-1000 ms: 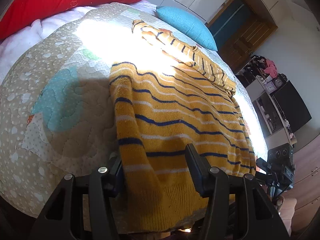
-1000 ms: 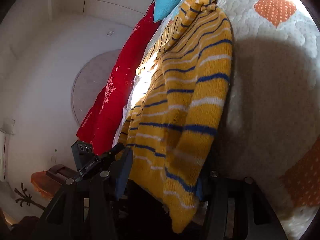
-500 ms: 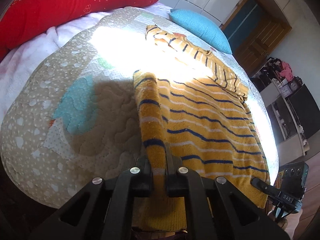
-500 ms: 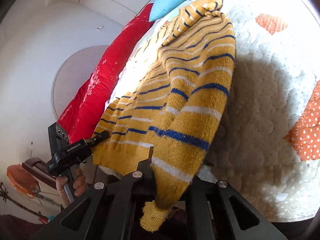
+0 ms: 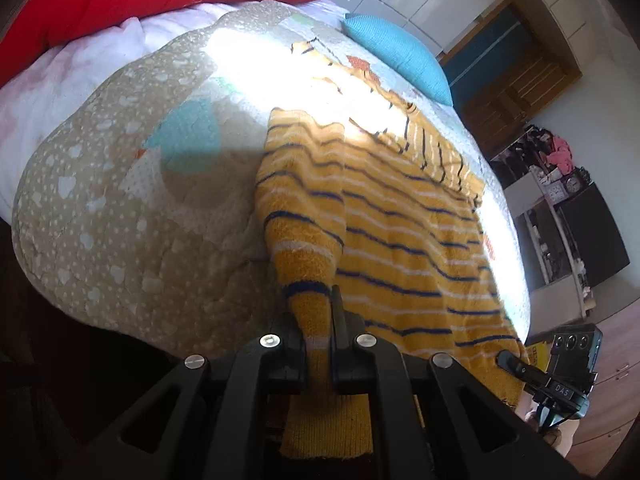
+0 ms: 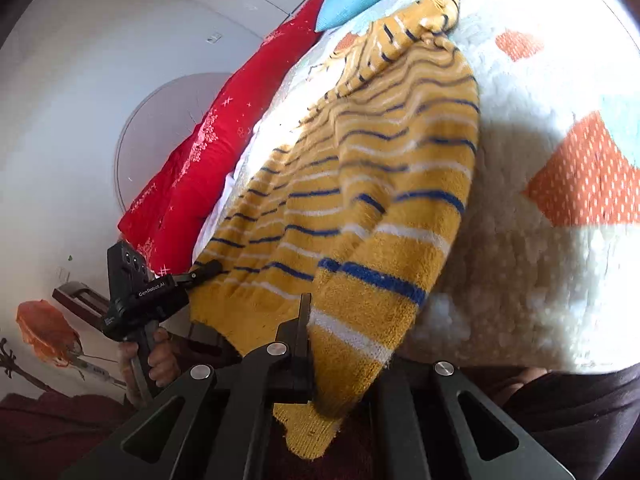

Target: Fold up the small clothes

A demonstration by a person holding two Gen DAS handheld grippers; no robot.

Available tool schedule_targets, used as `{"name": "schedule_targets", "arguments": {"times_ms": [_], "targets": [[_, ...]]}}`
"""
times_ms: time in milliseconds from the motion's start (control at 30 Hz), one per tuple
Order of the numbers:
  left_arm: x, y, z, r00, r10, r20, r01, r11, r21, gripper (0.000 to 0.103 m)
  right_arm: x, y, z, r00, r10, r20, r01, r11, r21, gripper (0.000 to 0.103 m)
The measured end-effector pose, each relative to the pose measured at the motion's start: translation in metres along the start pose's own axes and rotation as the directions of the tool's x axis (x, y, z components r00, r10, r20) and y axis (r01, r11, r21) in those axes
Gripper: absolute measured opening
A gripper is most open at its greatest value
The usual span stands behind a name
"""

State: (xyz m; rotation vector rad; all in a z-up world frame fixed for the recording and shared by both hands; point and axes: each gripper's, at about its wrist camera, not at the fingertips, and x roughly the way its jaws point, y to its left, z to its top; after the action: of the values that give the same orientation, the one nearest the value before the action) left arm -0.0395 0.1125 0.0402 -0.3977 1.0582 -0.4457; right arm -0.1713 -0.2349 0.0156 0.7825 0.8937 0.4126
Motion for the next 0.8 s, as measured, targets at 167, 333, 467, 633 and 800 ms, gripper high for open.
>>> {"name": "schedule_targets", "arguments": {"times_ms": [167,333,467,633,800], "targets": [[-0.004,-0.022,0.067,0.991,-0.045,0.126,0.045,0.999,0.003,0.007,-0.009,0.024,0.071,0.993,0.022,0.113,-0.01,0.995,-0.103,0.008],[0.033,-0.044,0.143,0.983,-0.021,0.184,0.019,1.0,0.015,0.007,0.013,0.037,0.156,0.977,-0.038,0.209,0.071,0.986,-0.148,0.008],[0.074,-0.048,0.181,0.99,-0.005,0.144,0.005,1.0,-0.004,0.007,0.035,0.018,0.216,0.969,-0.088,0.229,0.109,0.991,-0.082,0.008],[0.11,-0.051,0.21,0.994,0.018,0.109,-0.02,1.0,0.014,0.008,0.061,-0.017,0.262,0.973,-0.096,0.209,0.098,0.995,0.003,0.008],[0.157,-0.035,0.248,0.999,0.005,0.034,-0.002,0.997,-0.077,0.01,0.093,-0.056,0.304,0.981,-0.104,0.161,0.089,0.991,0.101,0.011]]}}
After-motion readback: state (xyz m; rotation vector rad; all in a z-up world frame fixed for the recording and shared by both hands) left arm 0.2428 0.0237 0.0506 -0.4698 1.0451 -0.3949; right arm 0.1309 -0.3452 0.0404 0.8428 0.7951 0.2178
